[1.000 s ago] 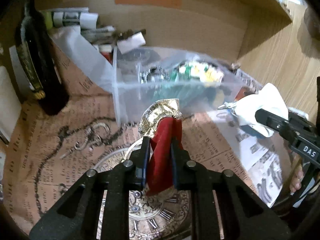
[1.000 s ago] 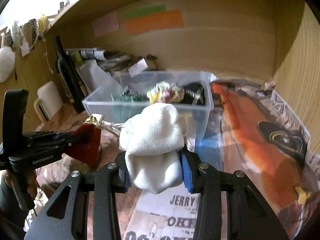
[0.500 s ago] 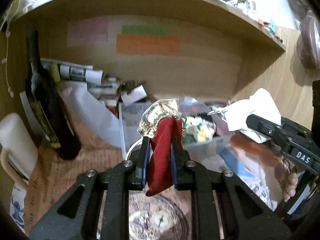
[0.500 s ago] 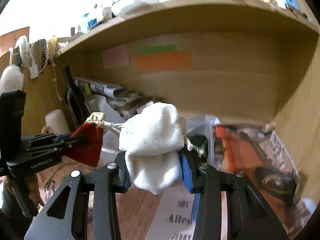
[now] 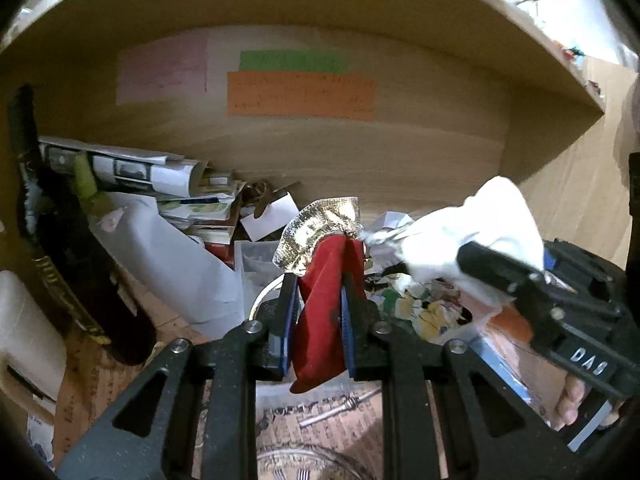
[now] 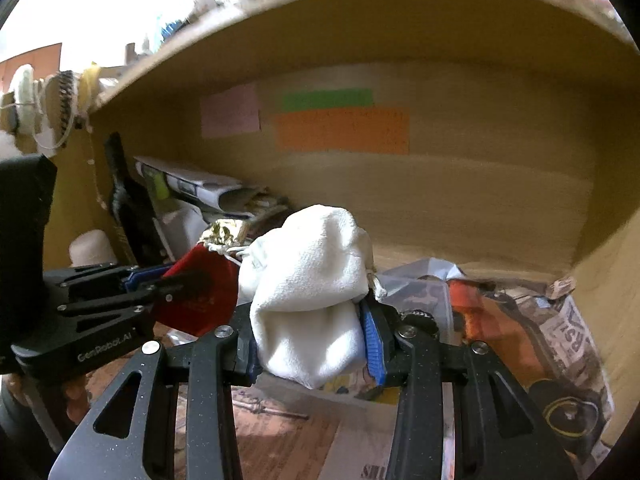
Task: Organize soft objects
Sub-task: 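Drop the red pouch in with left tool while right drops white bag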
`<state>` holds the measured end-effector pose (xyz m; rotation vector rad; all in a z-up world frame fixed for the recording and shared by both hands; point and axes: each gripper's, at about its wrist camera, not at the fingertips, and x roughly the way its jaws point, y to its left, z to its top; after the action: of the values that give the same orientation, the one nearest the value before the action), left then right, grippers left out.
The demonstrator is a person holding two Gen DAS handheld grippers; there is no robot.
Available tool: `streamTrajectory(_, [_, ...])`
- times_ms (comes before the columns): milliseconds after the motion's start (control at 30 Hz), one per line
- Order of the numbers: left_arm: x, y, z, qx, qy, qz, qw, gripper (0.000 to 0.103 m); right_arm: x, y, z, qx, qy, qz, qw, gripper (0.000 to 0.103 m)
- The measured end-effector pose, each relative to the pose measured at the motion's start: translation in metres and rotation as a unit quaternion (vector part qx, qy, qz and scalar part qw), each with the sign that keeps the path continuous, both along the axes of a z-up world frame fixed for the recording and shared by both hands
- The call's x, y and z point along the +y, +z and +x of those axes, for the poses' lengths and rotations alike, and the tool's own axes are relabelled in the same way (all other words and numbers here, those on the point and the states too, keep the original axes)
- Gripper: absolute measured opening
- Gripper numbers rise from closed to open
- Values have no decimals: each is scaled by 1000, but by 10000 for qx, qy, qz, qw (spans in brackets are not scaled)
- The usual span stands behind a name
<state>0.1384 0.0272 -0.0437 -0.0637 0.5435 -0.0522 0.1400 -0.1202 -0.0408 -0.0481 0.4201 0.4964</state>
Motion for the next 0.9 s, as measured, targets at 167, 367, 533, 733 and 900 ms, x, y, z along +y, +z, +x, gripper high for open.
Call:
streamTrajectory(167, [-2, -14, 26, 275, -28, -31, 9996, 18, 1, -19, 24, 442, -35, 1, 9990, 37])
streamTrajectory(367, [-6, -35, 51, 609, -83, -2, 9981, 20, 5, -37, 37, 674, -122, -261, 9973, 37])
streamTrajectory(533, [-8, -49, 62, 834, -90, 61, 9965, 40, 12, -50, 46, 847, -148, -464, 9952, 39])
streamTrajectory(733, [-3, -56, 64, 976, -73, -65, 9952, 51, 12, -57, 50, 963, -176, -563, 9936, 49])
streamTrajectory(900, [0, -51, 58, 891, -77, -120, 9959, 55, 11, -52, 45, 885, -211, -544, 9944, 61])
